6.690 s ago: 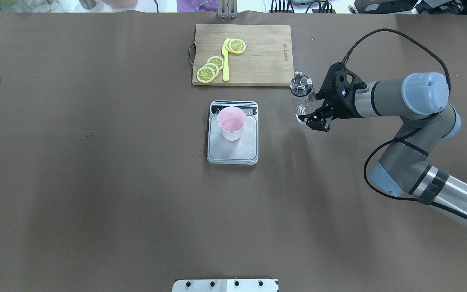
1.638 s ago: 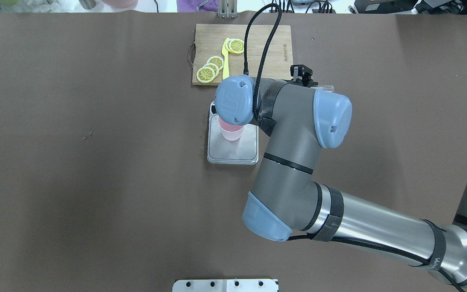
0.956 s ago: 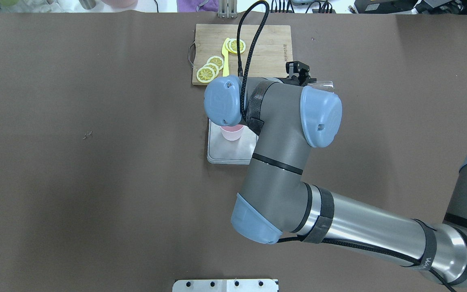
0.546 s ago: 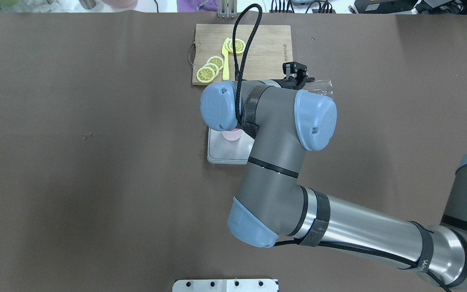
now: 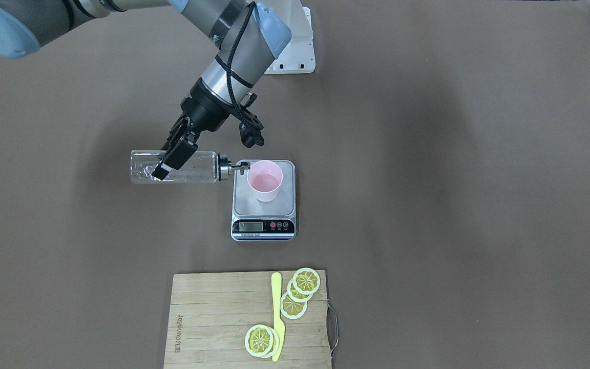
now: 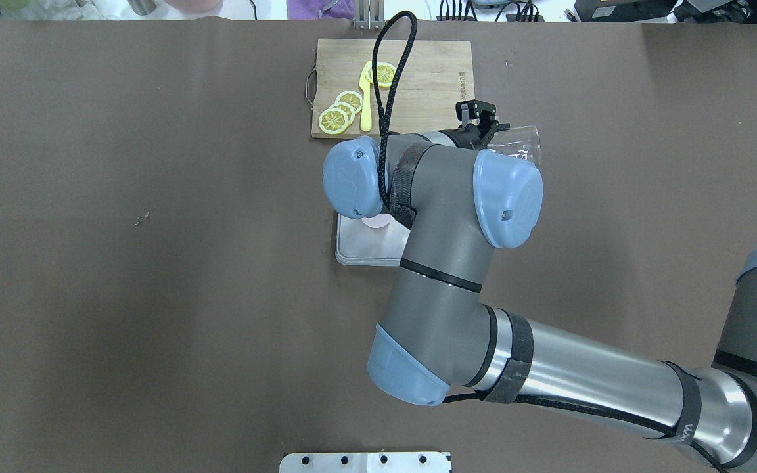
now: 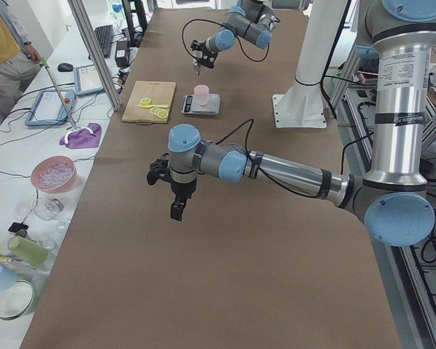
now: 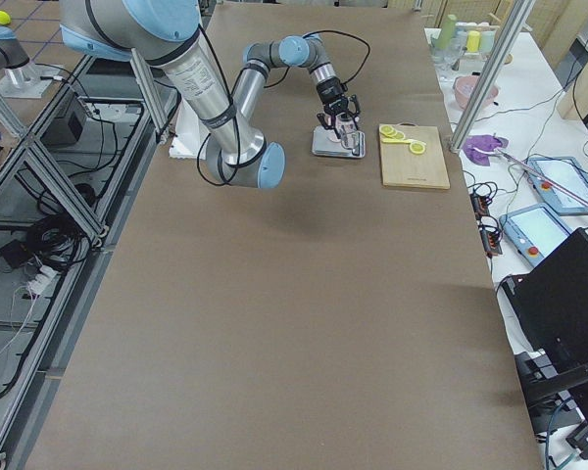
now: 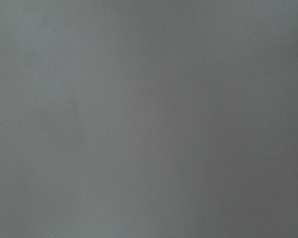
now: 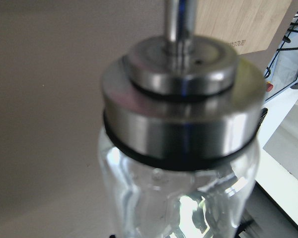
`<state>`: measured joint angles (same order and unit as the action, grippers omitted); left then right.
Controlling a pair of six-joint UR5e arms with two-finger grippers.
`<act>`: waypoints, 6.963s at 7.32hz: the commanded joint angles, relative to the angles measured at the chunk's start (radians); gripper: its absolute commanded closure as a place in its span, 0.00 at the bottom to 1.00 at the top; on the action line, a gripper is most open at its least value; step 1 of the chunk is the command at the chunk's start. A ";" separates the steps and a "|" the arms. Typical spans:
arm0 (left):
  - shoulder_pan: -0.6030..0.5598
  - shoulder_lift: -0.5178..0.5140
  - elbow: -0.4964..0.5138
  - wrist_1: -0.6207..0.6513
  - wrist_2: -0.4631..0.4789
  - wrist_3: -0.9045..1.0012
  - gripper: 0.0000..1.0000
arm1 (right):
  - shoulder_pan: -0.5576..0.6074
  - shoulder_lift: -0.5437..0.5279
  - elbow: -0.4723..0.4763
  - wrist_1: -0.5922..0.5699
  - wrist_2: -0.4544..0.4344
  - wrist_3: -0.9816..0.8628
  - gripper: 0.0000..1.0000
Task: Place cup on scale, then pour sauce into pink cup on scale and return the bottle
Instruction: 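Tilt the bottle spout over the pink cup to pour with the right gripper, then turn the bottle upright and carry it back with the right gripper, then lower the bottle onto the table and open the right gripper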
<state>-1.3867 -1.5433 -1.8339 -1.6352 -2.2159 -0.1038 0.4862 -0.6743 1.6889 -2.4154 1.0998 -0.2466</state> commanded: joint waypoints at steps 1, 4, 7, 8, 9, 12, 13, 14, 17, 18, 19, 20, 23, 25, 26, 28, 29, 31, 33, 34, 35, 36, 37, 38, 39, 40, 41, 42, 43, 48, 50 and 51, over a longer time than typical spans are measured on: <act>0.000 0.000 -0.001 0.000 -0.005 -0.001 0.02 | -0.001 0.008 0.000 -0.027 -0.024 -0.023 1.00; 0.002 -0.001 0.001 0.000 -0.005 -0.005 0.02 | -0.003 0.015 -0.005 -0.034 -0.034 -0.025 1.00; 0.002 0.000 -0.007 0.000 -0.007 -0.007 0.02 | -0.009 0.012 -0.005 -0.034 -0.044 -0.023 1.00; 0.000 0.000 -0.007 0.000 -0.007 -0.008 0.02 | -0.009 0.009 -0.003 -0.027 -0.044 -0.022 1.00; 0.000 -0.001 -0.011 0.000 -0.007 -0.008 0.02 | -0.008 0.007 0.008 -0.004 -0.041 -0.016 1.00; 0.002 -0.001 -0.024 0.002 -0.005 -0.011 0.02 | 0.008 -0.114 0.061 0.259 0.059 -0.005 1.00; 0.000 -0.003 -0.025 0.002 -0.004 -0.011 0.02 | 0.017 -0.151 0.077 0.319 0.101 -0.005 1.00; 0.000 -0.001 -0.030 0.002 -0.004 -0.013 0.02 | 0.034 -0.160 0.103 0.341 0.144 -0.003 1.00; 0.000 -0.003 -0.038 0.002 -0.004 -0.028 0.02 | 0.141 -0.370 0.204 0.668 0.430 0.039 1.00; 0.000 -0.003 -0.041 0.002 -0.004 -0.030 0.02 | 0.188 -0.393 0.215 0.706 0.509 0.047 1.00; 0.000 -0.001 -0.042 0.002 -0.004 -0.036 0.02 | 0.227 -0.422 0.239 0.725 0.572 0.088 1.00; 0.000 -0.001 -0.048 0.002 -0.004 -0.043 0.02 | 0.271 -0.485 0.241 0.802 0.676 0.137 1.00; -0.002 0.000 -0.071 0.002 -0.004 -0.060 0.02 | 0.362 -0.686 0.230 1.114 0.816 0.158 1.00; -0.002 -0.001 -0.079 0.002 -0.002 -0.063 0.02 | 0.379 -0.750 0.177 1.355 0.870 0.266 1.00; -0.002 -0.001 -0.077 0.002 -0.002 -0.063 0.02 | 0.391 -0.769 0.114 1.494 0.925 0.368 1.00; -0.002 0.000 -0.076 0.002 0.002 -0.062 0.02 | 0.423 -0.806 -0.074 1.896 0.945 0.574 1.00; -0.002 -0.001 -0.077 0.002 0.002 -0.063 0.02 | 0.496 -0.808 -0.160 1.999 1.032 0.599 1.00; -0.002 -0.001 -0.085 0.003 0.004 -0.063 0.02 | 0.613 -0.841 -0.329 2.213 1.100 0.599 1.00; -0.002 -0.001 -0.091 0.003 0.005 -0.063 0.02 | 0.618 -0.840 -0.458 2.431 1.074 0.604 1.00; -0.002 -0.001 -0.093 0.003 0.005 -0.063 0.02 | 0.618 -0.837 -0.518 2.531 1.056 0.604 1.00; -0.002 -0.001 -0.097 0.005 0.005 -0.063 0.02 | 0.617 -0.825 -0.566 2.622 1.057 0.603 1.00; -0.002 -0.001 -0.097 0.006 0.005 -0.063 0.02 | 0.617 -0.826 -0.568 2.654 1.069 0.607 1.00; -0.003 0.000 -0.100 0.005 0.005 -0.063 0.02 | 0.608 -0.824 -0.565 2.656 1.071 0.612 1.00; -0.005 0.000 -0.110 0.006 0.005 -0.063 0.02 | 0.579 -0.823 -0.557 2.658 1.074 0.616 1.00; -0.008 0.002 -0.114 0.006 0.005 -0.065 0.02 | 0.543 -0.818 -0.555 2.658 1.074 0.622 1.00; -0.008 0.021 -0.120 0.006 0.005 -0.065 0.02 | 0.528 -0.818 -0.554 2.658 1.074 0.622 1.00; -0.008 0.022 -0.122 0.005 0.005 -0.065 0.02 | 0.523 -0.818 -0.554 2.659 1.077 0.622 1.00; -0.008 0.023 -0.123 0.006 0.005 -0.065 0.02 | 0.517 -0.818 -0.554 2.662 1.075 0.621 1.00; -0.008 0.023 -0.123 0.005 0.005 -0.065 0.02 | 0.508 -0.818 -0.569 2.699 1.075 0.622 1.00; -0.008 0.023 -0.127 0.005 0.005 -0.065 0.02 | 0.488 -0.823 -0.571 2.716 1.078 0.641 0.95; -0.009 0.025 -0.134 0.006 0.007 -0.065 0.02 | 0.486 -0.823 -0.571 2.718 1.092 0.696 0.75; -0.009 0.025 -0.134 0.006 0.007 -0.065 0.02 | 0.486 -0.829 -0.569 2.719 1.092 0.696 0.66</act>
<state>-1.3954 -1.5189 -1.9669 -1.6292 -2.2091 -0.1687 0.9733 -1.4989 1.1189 0.3020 2.1891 0.4409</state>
